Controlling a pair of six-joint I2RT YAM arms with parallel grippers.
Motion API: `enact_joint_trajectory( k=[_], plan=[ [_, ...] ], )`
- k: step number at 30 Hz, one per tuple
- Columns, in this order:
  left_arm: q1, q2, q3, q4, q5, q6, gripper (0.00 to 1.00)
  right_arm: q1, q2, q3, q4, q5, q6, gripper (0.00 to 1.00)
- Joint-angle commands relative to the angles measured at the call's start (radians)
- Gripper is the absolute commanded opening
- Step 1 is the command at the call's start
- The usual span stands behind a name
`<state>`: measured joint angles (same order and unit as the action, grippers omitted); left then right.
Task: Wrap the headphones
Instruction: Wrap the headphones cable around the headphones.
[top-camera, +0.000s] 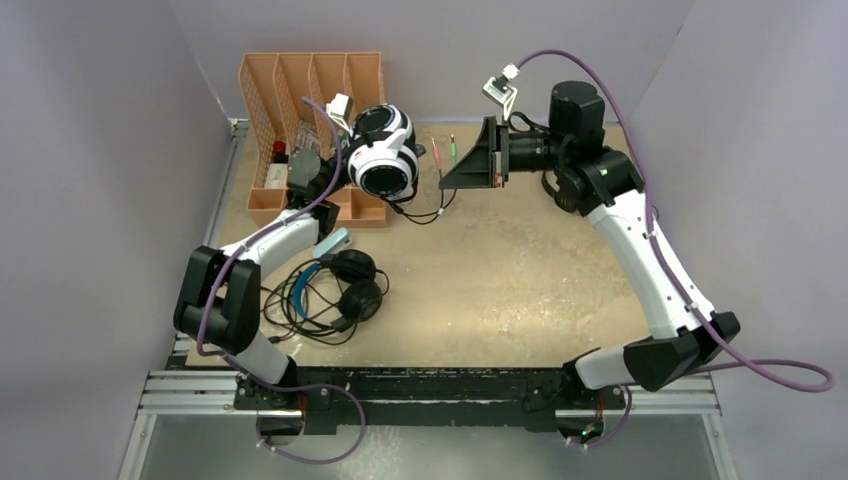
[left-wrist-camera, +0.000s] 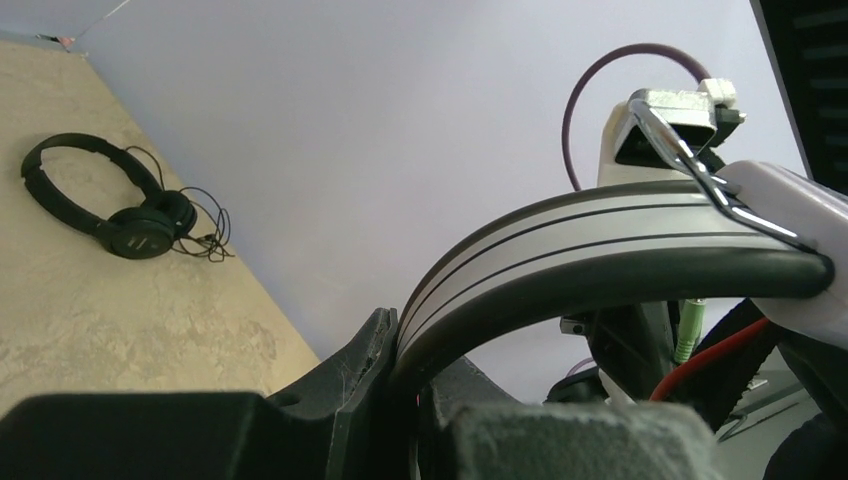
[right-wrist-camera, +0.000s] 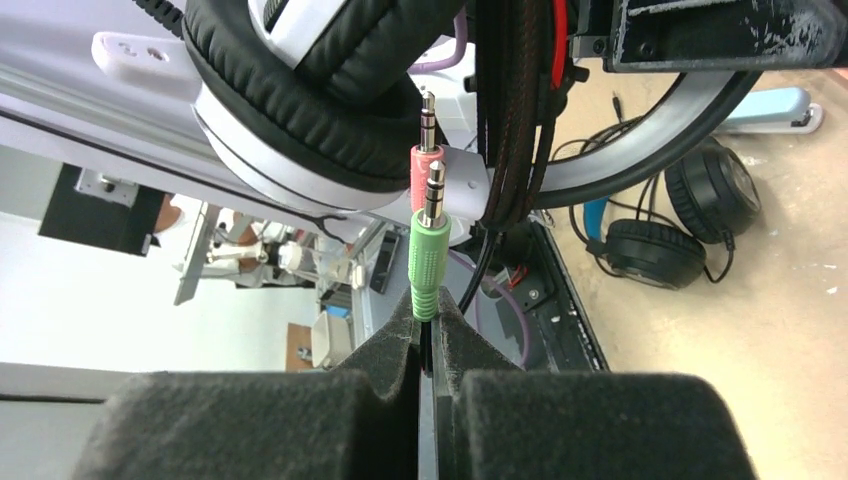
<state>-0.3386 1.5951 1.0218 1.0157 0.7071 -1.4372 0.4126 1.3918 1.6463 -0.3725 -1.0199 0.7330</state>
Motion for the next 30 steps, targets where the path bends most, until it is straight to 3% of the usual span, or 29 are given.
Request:
enact_joint_trajectory(
  k=[1, 6, 19, 30],
  plan=[
    [0.003, -0.044, 0.055, -0.008, 0.011, 0.009, 0.00, 0.009, 0.044, 0.093, -0.124, -0.054, -0.124, 0.00],
    [0.000, -0.065, 0.056, -0.045, 0.028, 0.029, 0.00, 0.027, 0.123, 0.167, -0.119, -0.071, -0.110, 0.00],
    [-0.039, -0.065, 0.061, -0.071, 0.009, 0.057, 0.00, 0.097, 0.196, 0.116, 0.385, 0.006, 0.275, 0.00],
    [-0.105, -0.084, 0.084, -0.146, -0.036, 0.112, 0.00, 0.198, 0.322, 0.224, 0.113, 0.371, -0.033, 0.00]
  ],
)
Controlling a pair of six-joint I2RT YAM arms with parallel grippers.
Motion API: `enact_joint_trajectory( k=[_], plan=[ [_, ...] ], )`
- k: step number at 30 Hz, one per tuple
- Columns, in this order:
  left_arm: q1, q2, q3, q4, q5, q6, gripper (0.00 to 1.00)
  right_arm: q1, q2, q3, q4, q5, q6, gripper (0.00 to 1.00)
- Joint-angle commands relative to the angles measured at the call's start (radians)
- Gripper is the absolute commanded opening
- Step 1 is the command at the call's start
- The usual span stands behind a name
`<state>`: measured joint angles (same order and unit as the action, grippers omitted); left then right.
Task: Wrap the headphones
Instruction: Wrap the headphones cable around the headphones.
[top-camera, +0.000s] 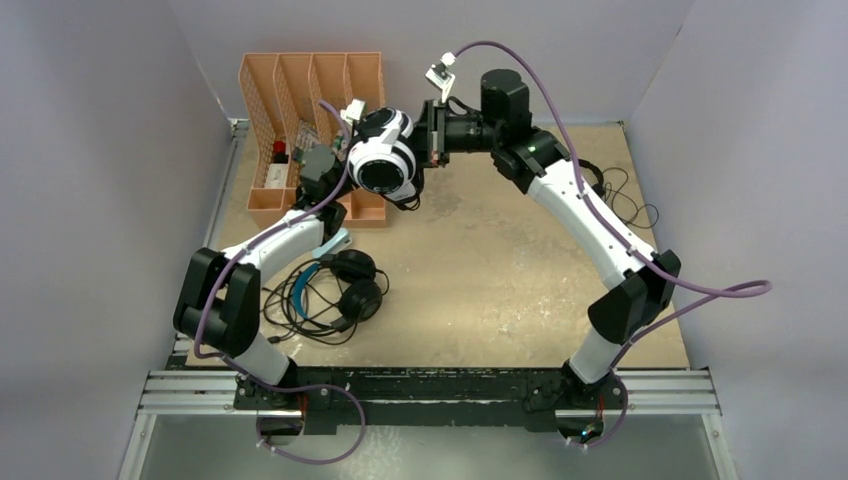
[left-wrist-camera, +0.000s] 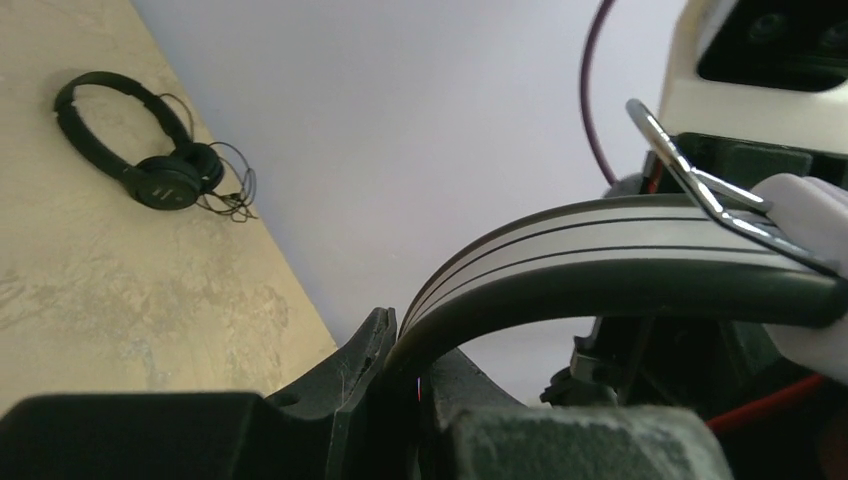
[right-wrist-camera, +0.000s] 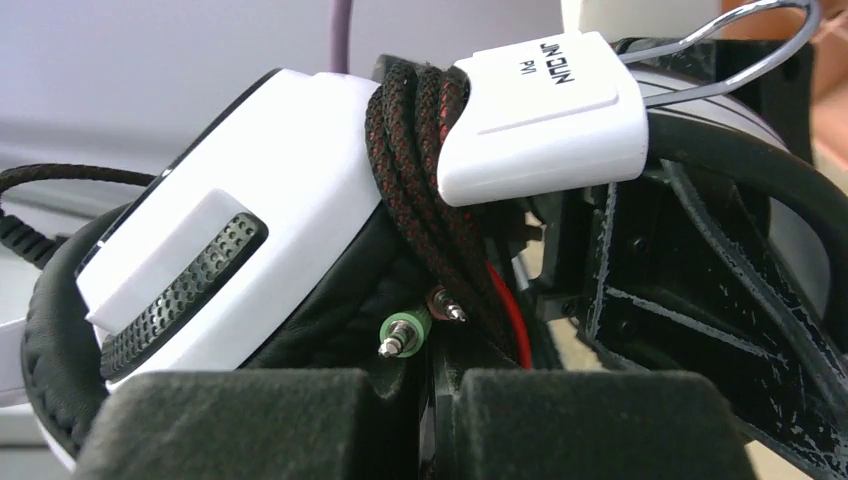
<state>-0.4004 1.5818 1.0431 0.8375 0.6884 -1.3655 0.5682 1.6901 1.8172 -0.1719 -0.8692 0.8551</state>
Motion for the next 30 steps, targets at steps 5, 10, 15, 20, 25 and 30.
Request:
enact_joint_trajectory(
  k=[5, 10, 15, 20, 25, 30],
  plan=[
    [-0.031, -0.077, 0.026, 0.020, -0.090, 0.040, 0.00, 0.064, 0.006, -0.012, -0.117, 0.323, -0.198, 0.00],
    [-0.015, -0.098, 0.036, 0.021, -0.122, 0.184, 0.00, 0.064, 0.008, 0.024, -0.231, 0.126, -0.297, 0.00],
    [-0.015, -0.195, 0.035, 0.018, -0.288, 0.570, 0.00, 0.064, -0.029, 0.048, -0.316, 0.022, -0.484, 0.00],
    [-0.020, -0.221, 0.089, 0.113, -0.317, 0.728, 0.00, 0.063, -0.051, 0.084, -0.461, -0.020, -0.664, 0.03],
    [-0.052, -0.261, 0.089, 0.347, -0.311, 0.719, 0.00, 0.062, -0.092, 0.124, -0.485, -0.105, -0.763, 0.09],
    [-0.150, -0.329, 0.039, 0.544, -0.347, 0.814, 0.00, 0.063, -0.157, 0.138, -0.481, -0.175, -0.880, 0.17]
  ],
)
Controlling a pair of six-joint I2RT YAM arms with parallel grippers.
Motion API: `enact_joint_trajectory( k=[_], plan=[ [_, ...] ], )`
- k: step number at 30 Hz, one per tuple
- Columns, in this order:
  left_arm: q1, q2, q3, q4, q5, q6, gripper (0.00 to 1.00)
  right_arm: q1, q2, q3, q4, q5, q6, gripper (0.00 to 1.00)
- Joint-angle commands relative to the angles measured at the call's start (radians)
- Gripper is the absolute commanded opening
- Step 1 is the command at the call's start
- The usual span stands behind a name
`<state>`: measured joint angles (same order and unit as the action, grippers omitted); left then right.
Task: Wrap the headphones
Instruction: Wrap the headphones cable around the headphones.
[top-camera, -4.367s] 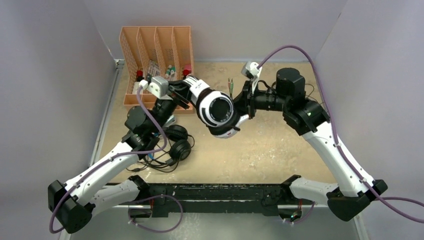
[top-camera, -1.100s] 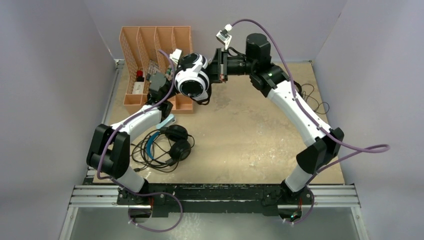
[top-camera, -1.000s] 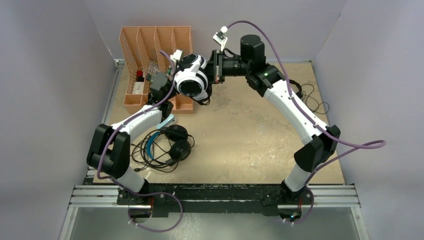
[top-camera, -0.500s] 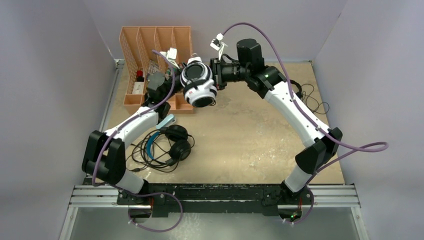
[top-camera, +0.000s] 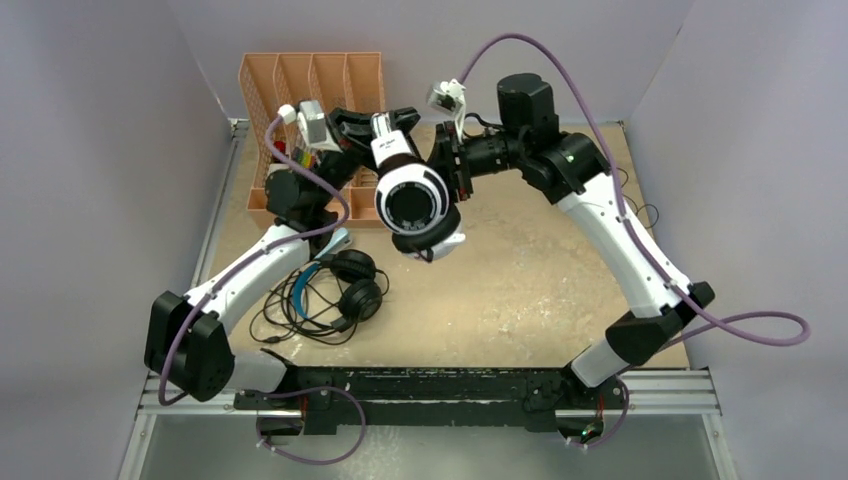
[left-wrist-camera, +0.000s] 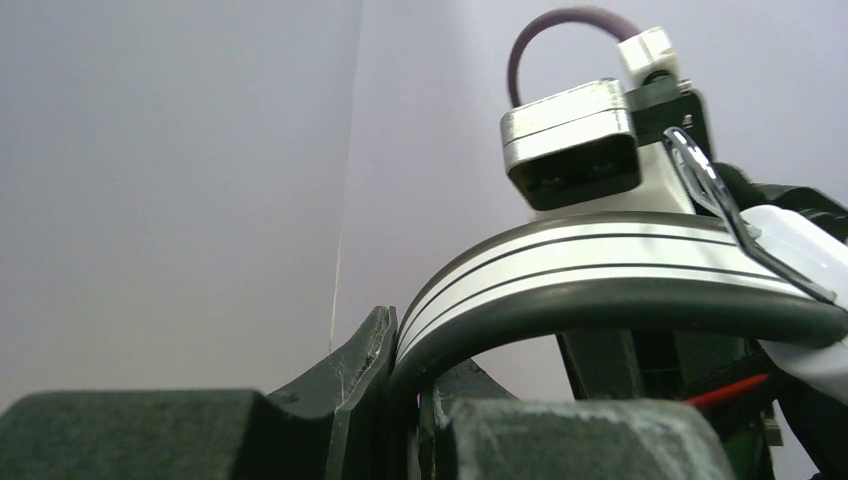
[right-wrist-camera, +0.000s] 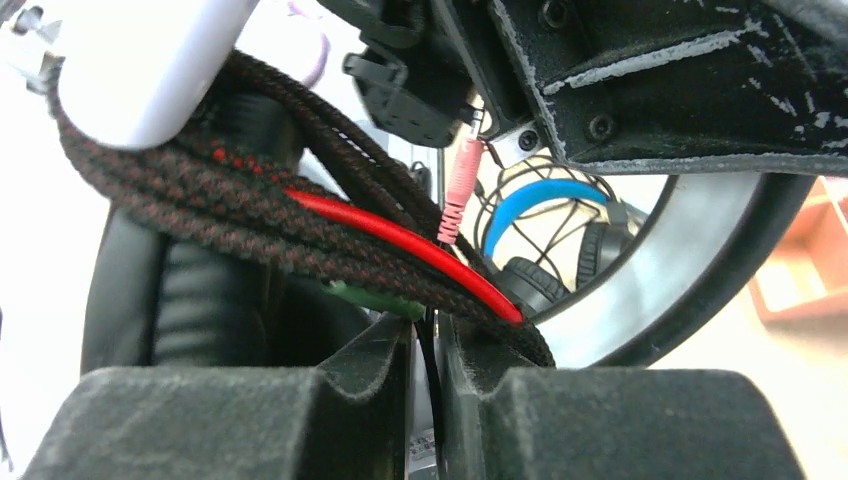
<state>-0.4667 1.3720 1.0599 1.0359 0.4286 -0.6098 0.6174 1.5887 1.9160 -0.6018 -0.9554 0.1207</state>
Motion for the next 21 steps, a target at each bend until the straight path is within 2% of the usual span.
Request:
enact_joint_trajectory(
  k=[1, 4, 6, 12, 21],
  plan=[
    [-0.103, -0.133, 0.026, 0.343, -0.097, 0.082, 0.00, 0.014, -0.068, 0.039, -0.048, -0.105, -0.174, 0.20],
    [-0.148, -0.157, 0.046, 0.284, -0.093, 0.161, 0.00, 0.013, -0.083, 0.061, -0.065, -0.102, -0.222, 0.25],
    [-0.166, -0.171, 0.044, 0.251, -0.101, 0.214, 0.00, 0.013, -0.071, 0.107, -0.102, -0.094, -0.232, 0.24],
    [-0.170, -0.203, -0.008, 0.320, -0.147, 0.208, 0.00, 0.014, -0.108, 0.066, -0.052, -0.036, -0.145, 0.26],
    [-0.170, -0.227, -0.039, 0.327, -0.173, 0.227, 0.00, 0.005, -0.140, 0.092, -0.041, -0.007, -0.049, 0.42]
  ],
)
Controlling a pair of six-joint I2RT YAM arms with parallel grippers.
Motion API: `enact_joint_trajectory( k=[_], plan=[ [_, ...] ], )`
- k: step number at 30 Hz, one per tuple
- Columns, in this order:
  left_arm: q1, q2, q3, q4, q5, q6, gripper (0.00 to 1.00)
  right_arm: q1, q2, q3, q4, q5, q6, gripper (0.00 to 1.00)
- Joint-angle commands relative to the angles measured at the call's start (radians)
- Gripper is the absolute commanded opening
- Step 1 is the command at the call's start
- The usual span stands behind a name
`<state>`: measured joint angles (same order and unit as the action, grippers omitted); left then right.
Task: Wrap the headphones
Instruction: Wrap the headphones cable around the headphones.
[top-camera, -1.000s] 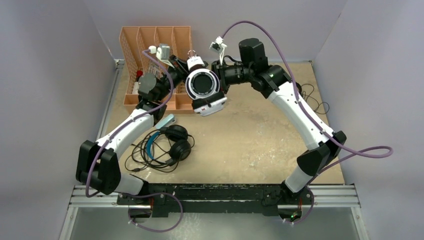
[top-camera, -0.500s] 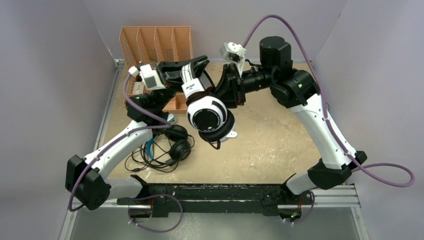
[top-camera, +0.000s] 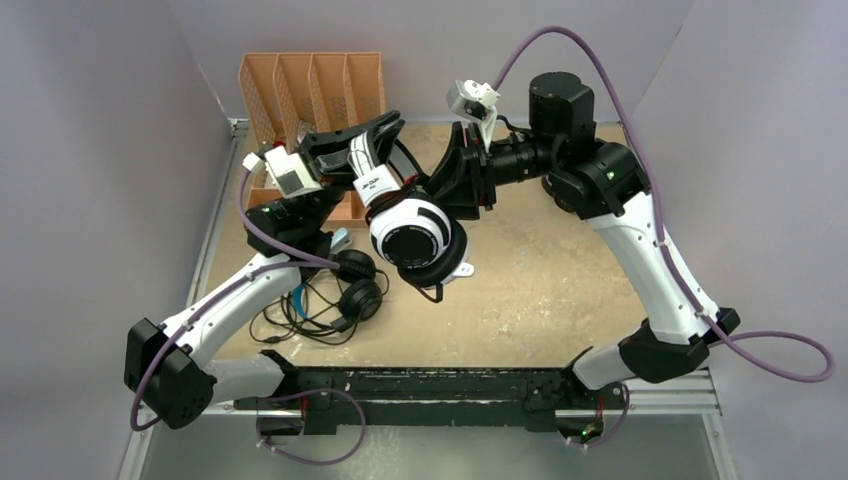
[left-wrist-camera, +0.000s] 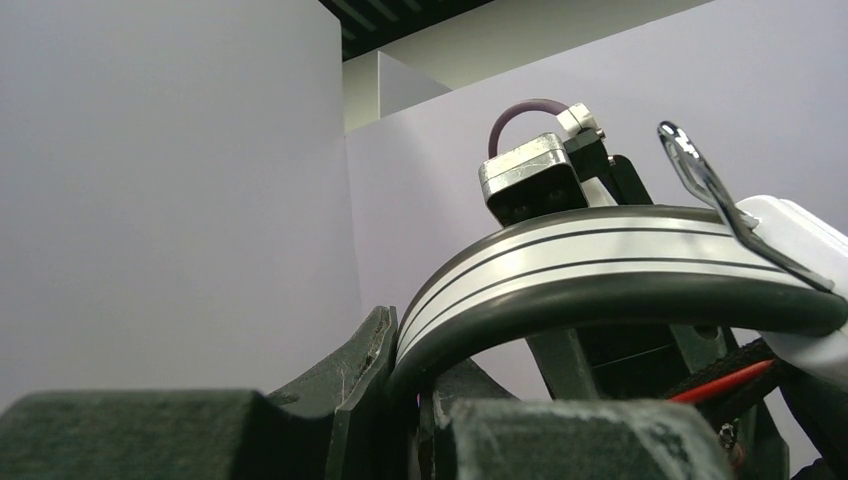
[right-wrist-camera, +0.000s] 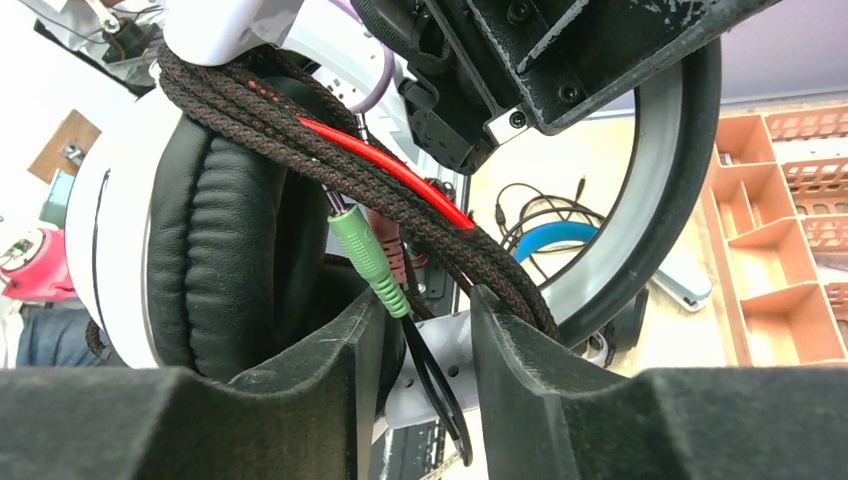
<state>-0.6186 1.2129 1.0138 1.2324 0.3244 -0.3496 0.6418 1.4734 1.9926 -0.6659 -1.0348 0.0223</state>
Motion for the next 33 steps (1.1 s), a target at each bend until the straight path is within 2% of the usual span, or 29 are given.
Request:
enact_joint_trajectory(
  k=[1, 5, 11, 14, 17, 22, 25, 26, 27, 28, 31, 33],
  plan=[
    [-0.018, -0.071, 0.000, 0.129, -0.073, -0.030, 0.00, -0.027, -0.028, 0.017, 0.026, 0.076, 0.063, 0.44],
    [-0.018, -0.088, -0.029, 0.126, -0.097, -0.015, 0.00, -0.070, -0.050, 0.014, 0.040, 0.106, 0.114, 0.52],
    [-0.018, -0.113, -0.073, 0.073, -0.181, -0.044, 0.00, -0.150, -0.094, 0.004, 0.046, 0.229, 0.181, 0.66],
    [-0.016, -0.140, -0.087, -0.045, -0.264, -0.070, 0.00, -0.196, -0.125, -0.002, 0.043, 0.346, 0.214, 0.75],
    [-0.018, -0.174, -0.112, -0.174, -0.320, -0.070, 0.00, -0.229, -0.148, 0.003, 0.009, 0.536, 0.234, 0.88],
    [-0.017, -0.234, -0.175, -0.374, -0.464, -0.122, 0.00, -0.297, -0.167, -0.014, -0.012, 0.714, 0.261, 0.99],
    [-0.017, -0.250, -0.155, -0.587, -0.549, -0.158, 0.00, -0.315, -0.179, -0.036, -0.045, 0.858, 0.231, 0.99],
    [-0.017, -0.247, -0.133, -0.721, -0.588, -0.178, 0.00, -0.317, -0.183, -0.047, -0.059, 0.923, 0.217, 0.99],
    [-0.018, -0.238, -0.104, -0.788, -0.627, -0.202, 0.00, -0.317, -0.184, -0.055, -0.075, 0.955, 0.202, 0.99],
    [-0.018, -0.223, -0.073, -0.941, -0.670, -0.228, 0.00, -0.318, -0.187, -0.066, -0.088, 1.003, 0.190, 0.99],
    [-0.017, -0.141, 0.042, -1.281, -0.775, -0.299, 0.00, -0.318, -0.202, -0.115, -0.119, 1.161, 0.168, 0.99],
    [-0.018, -0.066, 0.116, -1.463, -0.790, -0.347, 0.00, -0.320, -0.213, -0.143, -0.132, 1.225, 0.158, 0.99]
  ],
)
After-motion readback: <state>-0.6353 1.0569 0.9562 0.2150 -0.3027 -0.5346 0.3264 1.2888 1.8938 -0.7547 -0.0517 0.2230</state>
